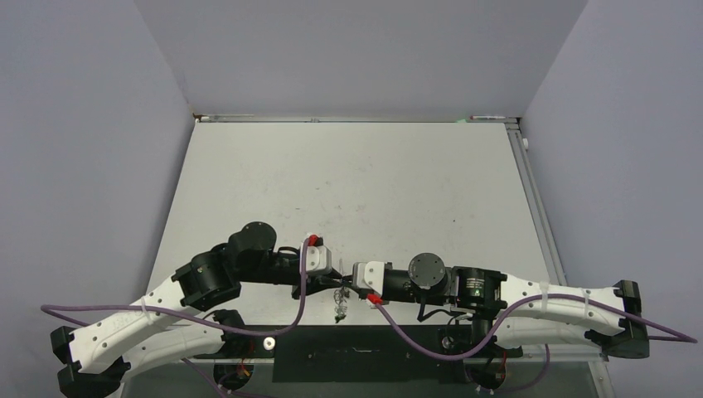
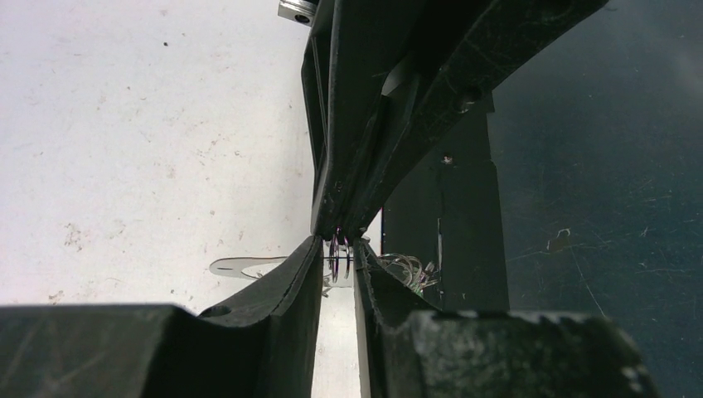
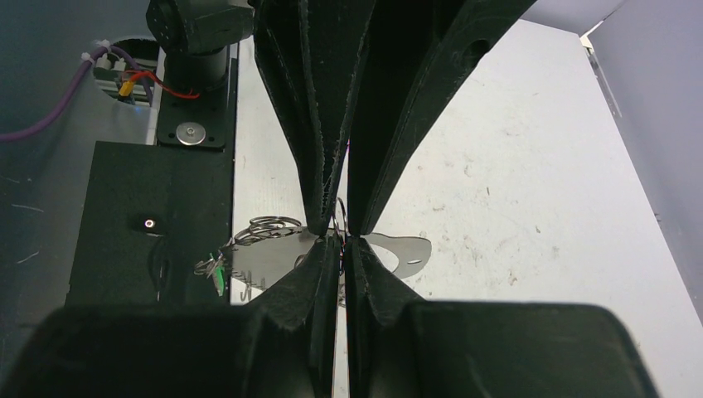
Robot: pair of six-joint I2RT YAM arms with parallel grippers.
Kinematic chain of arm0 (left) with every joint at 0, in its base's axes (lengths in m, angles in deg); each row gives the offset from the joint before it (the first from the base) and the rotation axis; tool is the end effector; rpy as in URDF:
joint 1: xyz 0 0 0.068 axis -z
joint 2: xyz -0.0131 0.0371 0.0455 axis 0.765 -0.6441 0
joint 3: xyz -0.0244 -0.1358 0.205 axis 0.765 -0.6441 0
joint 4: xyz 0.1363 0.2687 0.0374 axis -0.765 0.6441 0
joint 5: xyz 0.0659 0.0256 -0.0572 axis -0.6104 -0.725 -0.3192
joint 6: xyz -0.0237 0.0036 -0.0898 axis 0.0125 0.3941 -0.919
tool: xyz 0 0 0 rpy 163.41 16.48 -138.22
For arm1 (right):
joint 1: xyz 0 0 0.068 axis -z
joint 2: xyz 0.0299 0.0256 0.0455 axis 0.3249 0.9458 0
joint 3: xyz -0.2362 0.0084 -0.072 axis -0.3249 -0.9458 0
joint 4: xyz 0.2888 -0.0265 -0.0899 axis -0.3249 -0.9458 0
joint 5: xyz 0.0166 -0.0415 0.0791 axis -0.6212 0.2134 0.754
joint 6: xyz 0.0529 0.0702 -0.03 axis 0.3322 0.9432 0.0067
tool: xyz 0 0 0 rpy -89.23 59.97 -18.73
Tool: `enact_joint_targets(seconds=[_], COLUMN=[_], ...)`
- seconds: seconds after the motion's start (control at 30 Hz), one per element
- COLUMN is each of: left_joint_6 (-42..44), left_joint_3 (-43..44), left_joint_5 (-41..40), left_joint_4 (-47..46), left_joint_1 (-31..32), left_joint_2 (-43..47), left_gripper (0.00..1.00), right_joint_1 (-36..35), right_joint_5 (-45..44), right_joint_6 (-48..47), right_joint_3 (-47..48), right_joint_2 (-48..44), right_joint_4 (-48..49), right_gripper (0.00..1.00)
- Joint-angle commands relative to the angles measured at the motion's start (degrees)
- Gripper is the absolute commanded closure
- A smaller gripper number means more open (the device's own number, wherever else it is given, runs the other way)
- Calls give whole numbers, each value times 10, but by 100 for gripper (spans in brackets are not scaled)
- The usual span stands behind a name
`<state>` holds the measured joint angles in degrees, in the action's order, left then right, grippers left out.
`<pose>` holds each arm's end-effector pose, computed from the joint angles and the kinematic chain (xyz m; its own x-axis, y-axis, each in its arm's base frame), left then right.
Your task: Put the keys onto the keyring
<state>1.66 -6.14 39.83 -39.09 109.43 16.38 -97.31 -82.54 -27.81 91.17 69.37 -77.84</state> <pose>0.1046 -0.2492 0.3093 -0.0226 0.3377 -0.9410 0.9985 0.0546 -0.0044 0.0546 0.3149 0.2803 0.2375 -0.2675 -0.9338 -0.9684 0.0104 -0.2492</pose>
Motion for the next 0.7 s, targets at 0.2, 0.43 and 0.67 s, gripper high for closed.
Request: enact_joint_targets(seconds=[0.2,0.43,0.67], left_joint_6=[0,7,7], left_joint_3=[17,22,21], left_joint_5=[13,-17,-35], left_joint_4=[-13,-7,-11], left_joint_1=[2,2,2], left_joint_2=[-4,15,35], left_gripper=[100,100,100], right_joint_1=[3,3,4], right_joint_5=[-4,-11,-31], right_joint_6=[0,11,26], right_joint_3=[7,-1,-3], right_joint_2=[-20,-23,-26], right_joint_4=[61,69,69], right_gripper=[95,95,61])
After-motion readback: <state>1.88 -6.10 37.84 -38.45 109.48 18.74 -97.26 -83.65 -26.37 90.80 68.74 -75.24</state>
